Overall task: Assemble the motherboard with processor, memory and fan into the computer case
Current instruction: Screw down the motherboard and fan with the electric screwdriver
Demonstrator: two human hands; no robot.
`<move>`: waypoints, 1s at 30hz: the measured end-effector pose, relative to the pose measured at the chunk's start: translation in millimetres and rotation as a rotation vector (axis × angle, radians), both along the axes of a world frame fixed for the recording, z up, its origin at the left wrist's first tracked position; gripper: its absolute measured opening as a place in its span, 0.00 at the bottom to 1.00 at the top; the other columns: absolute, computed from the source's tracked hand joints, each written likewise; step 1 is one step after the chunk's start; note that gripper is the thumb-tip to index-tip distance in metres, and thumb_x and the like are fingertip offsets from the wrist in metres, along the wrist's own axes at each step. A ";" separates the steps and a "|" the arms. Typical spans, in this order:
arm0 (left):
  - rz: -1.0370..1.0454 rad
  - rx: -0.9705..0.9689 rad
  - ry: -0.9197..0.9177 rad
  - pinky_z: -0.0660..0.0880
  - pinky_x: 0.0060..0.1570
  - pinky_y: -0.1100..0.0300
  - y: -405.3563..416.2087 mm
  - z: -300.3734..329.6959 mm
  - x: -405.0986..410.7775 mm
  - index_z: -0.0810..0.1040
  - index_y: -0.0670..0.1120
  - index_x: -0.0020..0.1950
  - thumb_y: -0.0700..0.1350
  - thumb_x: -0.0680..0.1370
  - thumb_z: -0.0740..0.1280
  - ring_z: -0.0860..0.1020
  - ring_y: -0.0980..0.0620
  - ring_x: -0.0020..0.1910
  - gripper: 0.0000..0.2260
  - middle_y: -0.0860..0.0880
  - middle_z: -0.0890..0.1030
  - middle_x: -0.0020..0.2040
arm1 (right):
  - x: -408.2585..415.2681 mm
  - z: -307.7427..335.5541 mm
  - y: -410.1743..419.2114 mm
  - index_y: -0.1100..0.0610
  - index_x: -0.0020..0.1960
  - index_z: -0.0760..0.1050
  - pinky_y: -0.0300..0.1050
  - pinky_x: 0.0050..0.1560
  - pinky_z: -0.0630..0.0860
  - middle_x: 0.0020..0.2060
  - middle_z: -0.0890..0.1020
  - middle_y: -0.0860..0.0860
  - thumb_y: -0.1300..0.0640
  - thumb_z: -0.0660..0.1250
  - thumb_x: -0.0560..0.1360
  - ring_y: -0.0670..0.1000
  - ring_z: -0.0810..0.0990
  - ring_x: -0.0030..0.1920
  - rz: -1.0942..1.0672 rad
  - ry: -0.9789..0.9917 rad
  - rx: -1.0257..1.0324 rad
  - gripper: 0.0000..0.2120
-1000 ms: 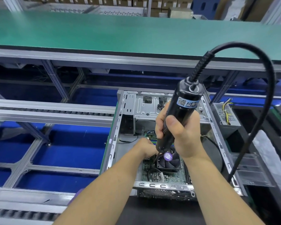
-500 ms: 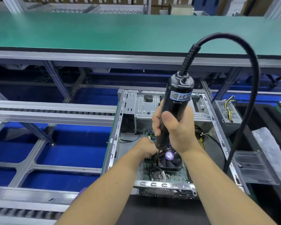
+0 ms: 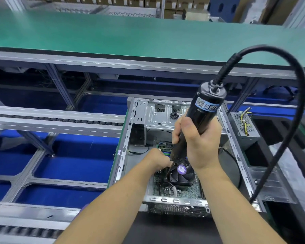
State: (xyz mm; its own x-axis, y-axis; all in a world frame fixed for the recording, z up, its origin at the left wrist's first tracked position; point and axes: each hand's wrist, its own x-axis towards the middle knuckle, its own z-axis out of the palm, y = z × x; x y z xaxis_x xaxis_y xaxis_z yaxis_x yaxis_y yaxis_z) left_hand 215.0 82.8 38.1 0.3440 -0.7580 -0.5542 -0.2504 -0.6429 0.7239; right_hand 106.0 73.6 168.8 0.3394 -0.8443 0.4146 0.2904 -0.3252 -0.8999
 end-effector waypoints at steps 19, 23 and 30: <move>-0.007 0.022 -0.011 0.58 0.29 0.61 1.6 5.9 0.6 0.60 0.46 0.29 0.42 0.73 0.72 0.59 0.52 0.29 0.22 0.49 0.61 0.27 | -0.5 1.0 1.1 0.67 0.40 0.71 0.42 0.31 0.71 0.25 0.75 0.56 0.46 0.69 0.70 0.56 0.72 0.23 0.008 -0.064 0.025 0.23; -0.016 0.030 -0.004 0.63 0.39 0.58 1.3 6.9 -1.1 0.63 0.44 0.32 0.41 0.73 0.72 0.64 0.51 0.36 0.18 0.48 0.65 0.30 | 1.0 4.3 0.7 0.71 0.39 0.72 0.42 0.30 0.70 0.24 0.74 0.59 0.46 0.69 0.69 0.56 0.72 0.23 0.018 -0.045 0.019 0.25; -0.037 0.020 -0.020 0.58 0.31 0.60 2.2 6.5 0.9 0.60 0.47 0.29 0.42 0.73 0.72 0.60 0.50 0.30 0.22 0.48 0.62 0.28 | -1.6 2.5 -1.1 0.71 0.40 0.72 0.43 0.31 0.70 0.24 0.74 0.59 0.46 0.69 0.69 0.57 0.72 0.23 0.076 -0.028 0.009 0.25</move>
